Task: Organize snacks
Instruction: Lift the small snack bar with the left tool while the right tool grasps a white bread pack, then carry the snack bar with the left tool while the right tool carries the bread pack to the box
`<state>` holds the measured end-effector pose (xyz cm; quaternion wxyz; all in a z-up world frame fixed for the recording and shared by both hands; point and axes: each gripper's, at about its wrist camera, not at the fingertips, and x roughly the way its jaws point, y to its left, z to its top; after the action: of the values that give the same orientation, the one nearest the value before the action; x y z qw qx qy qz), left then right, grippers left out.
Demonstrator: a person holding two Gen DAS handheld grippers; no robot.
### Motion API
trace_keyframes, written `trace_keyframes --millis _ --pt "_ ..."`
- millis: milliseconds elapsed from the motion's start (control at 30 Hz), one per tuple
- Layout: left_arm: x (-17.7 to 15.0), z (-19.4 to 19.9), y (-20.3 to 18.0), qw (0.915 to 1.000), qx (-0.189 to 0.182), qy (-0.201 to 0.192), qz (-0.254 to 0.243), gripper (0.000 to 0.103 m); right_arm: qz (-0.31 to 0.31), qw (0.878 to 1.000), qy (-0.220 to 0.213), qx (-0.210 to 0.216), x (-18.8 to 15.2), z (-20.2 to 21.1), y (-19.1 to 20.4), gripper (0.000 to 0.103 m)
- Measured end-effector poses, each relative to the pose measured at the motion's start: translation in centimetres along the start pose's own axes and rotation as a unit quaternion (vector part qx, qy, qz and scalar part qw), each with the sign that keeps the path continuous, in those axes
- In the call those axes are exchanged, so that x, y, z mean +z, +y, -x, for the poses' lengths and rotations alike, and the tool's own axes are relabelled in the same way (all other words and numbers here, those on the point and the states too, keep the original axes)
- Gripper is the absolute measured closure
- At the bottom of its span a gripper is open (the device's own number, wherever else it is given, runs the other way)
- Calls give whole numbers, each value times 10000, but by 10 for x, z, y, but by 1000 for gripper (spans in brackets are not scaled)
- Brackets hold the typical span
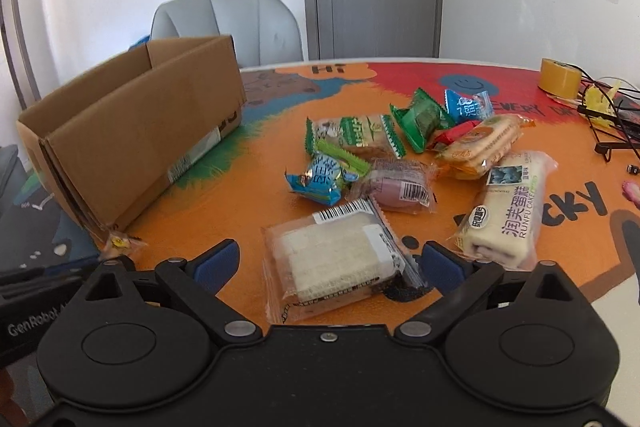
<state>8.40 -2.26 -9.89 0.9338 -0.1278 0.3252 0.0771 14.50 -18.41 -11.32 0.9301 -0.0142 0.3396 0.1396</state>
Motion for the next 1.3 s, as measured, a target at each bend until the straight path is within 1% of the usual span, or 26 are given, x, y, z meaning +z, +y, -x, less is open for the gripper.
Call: trace_keyframes --millis 33,67,100,200,467,633,767,967,1100,1300 --pt "0 0 0 10000 26 -16 0 86 -18 10000 20 69 -1 1 -1 28" --pt "1 1 1 10000 42 -26 5 86 -36 9999 11 127 -2 3 -1 37" --pt "1 2 0 10000 50 -34 8 86 -7 9999 1 141 -3 5 0 40" --pt "1 5 -1 9999 76 -75 -21 86 -89 9997 -25 224 -6 12 -2 43" --pt "4 25 -5 9994 68 -314 -137 86 -458 9980 -300 328 -4 31 -12 45" --pt "9 39 -5 9989 49 -446 -129 86 -565 9963 -492 411 4 41 -13 45" --pt "15 52 -3 9977 58 -660 -115 86 -627 9949 -640 471 14 47 -8 45" --pt "27 66 5 9958 25 -912 -13 86 -579 9940 -766 529 26 54 3 45" --pt "35 69 9 9950 34 -998 94 86 -525 9933 -861 570 33 58 10 45" --pt "47 74 13 9928 6 -1189 118 86 -471 9920 -973 649 44 60 19 45"
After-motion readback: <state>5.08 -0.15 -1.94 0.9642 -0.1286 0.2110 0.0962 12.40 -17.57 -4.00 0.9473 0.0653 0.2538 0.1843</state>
